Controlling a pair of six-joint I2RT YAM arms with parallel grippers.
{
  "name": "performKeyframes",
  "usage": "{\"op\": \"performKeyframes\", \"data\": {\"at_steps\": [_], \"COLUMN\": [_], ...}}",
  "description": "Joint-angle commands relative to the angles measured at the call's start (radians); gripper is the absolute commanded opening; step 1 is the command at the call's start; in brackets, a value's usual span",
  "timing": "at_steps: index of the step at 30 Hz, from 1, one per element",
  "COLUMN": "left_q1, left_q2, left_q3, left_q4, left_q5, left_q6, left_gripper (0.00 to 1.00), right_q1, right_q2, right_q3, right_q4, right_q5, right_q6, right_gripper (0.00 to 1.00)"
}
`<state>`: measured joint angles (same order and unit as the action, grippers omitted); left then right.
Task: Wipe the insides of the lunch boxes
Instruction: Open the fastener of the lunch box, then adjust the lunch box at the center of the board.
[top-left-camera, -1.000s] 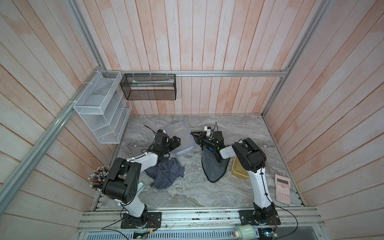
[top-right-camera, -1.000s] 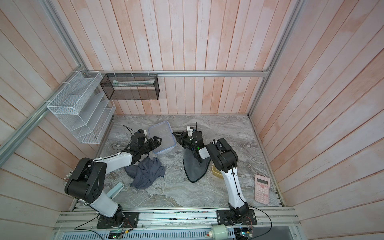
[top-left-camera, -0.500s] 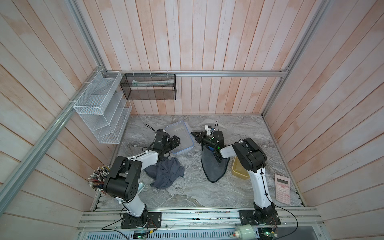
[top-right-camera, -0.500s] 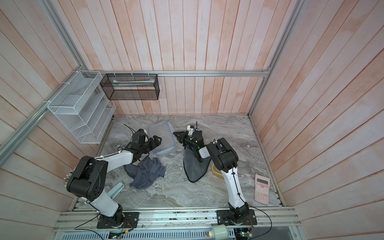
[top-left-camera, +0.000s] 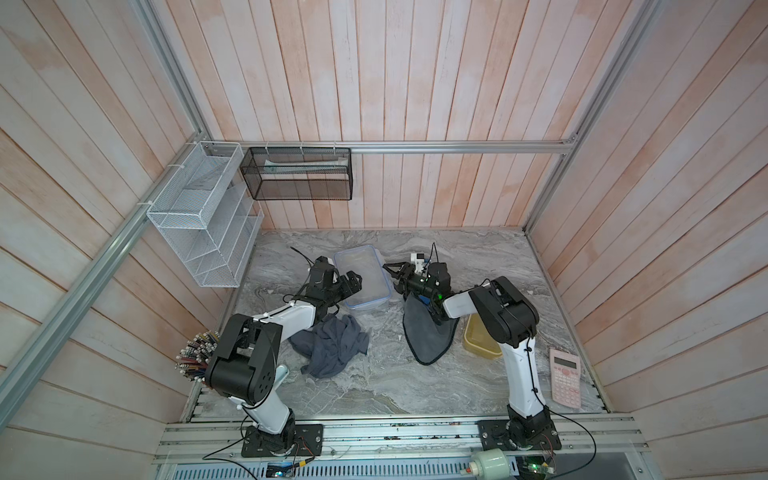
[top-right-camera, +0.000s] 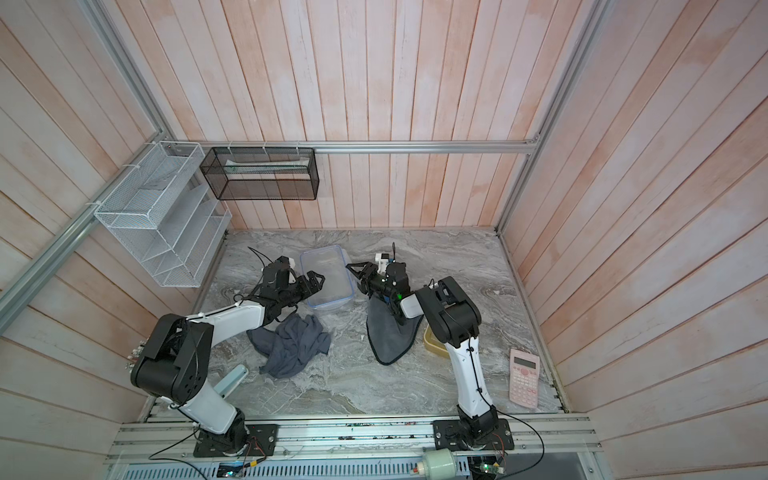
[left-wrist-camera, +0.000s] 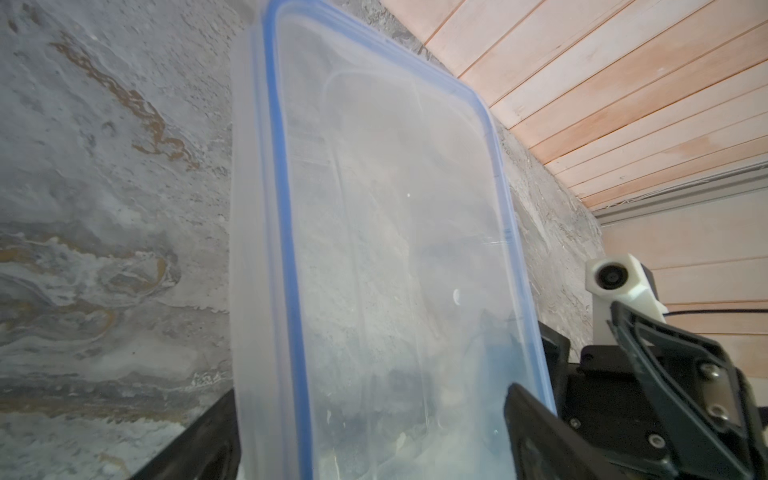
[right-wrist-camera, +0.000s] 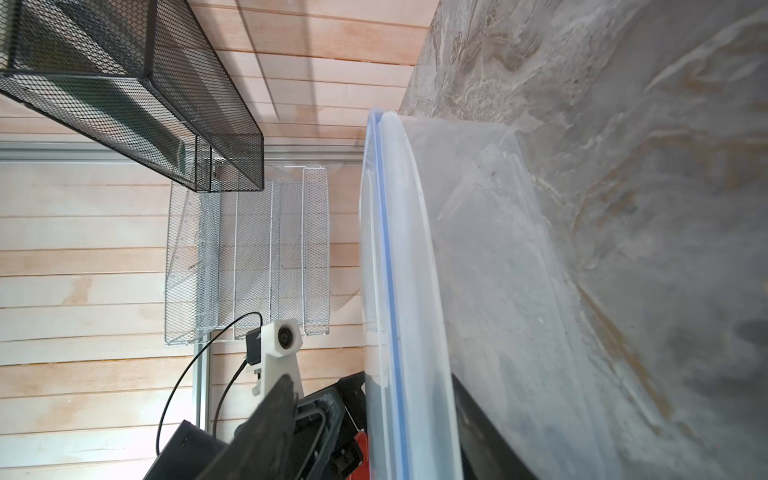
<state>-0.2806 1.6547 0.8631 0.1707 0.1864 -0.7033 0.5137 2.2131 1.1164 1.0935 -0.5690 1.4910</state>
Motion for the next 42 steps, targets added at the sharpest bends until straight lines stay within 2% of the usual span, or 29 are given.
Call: {"op": "performKeyframes", "data": {"at_steps": [1,7,11,15,19,24,32,38,42], "left_q1": [0.006,0.037,0.083,0.102,0.115,0.127,0.131,0.134,0.139], "left_q2": [-0.035,-0.054,-0.043,-0.001,0.098,0.227,0.356,0.447,0.476], "left_q3": [0.028,0.041,0.082,0.169,0.300,0.449,0.586,0.692,0.711], "left_q4": [0.001,-0.017,-0.036,-0.043,-0.061,-0.075,-0.053,-0.092,-0.083], "left_q5": [0.013,-0.030,-0.039,-0.049,-0.032,0.002,-0.007,0.086,0.151], "left_q6": [0.025,0.044,0.081,0.166,0.257,0.308,0.409,0.474,0.469], "left_gripper": [0.97,1.00,1.00,1.00,1.00,1.00,1.00,1.00,1.00], "right_q1": [-0.011,-0.025,-0.027,-0.029,-0.016,-0.003,0.008,0.014,0.037], "right_q2": [-0.033,-0.071,-0.107,-0.127,-0.164,-0.220,-0.314,-0.328,-0.324], "right_q3": [-0.027,-0.079,-0.099,-0.116,-0.134,-0.203,-0.252,-0.291,-0.294], "right_q4": [-0.014,-0.040,-0.097,-0.109,-0.156,-0.183,-0.301,-0.258,-0.238], "right_q5": [-0.020,-0.013,0.004,0.008,0.011,0.030,0.044,0.018,-0.008], "right_q6": [-0.026,-0.066,-0.139,-0.155,-0.198,-0.221,-0.307,-0.303,-0.302], "right_gripper": [0.59,0.65,0.74,0.74,0.74,0.74,0.74,0.73,0.70]}}
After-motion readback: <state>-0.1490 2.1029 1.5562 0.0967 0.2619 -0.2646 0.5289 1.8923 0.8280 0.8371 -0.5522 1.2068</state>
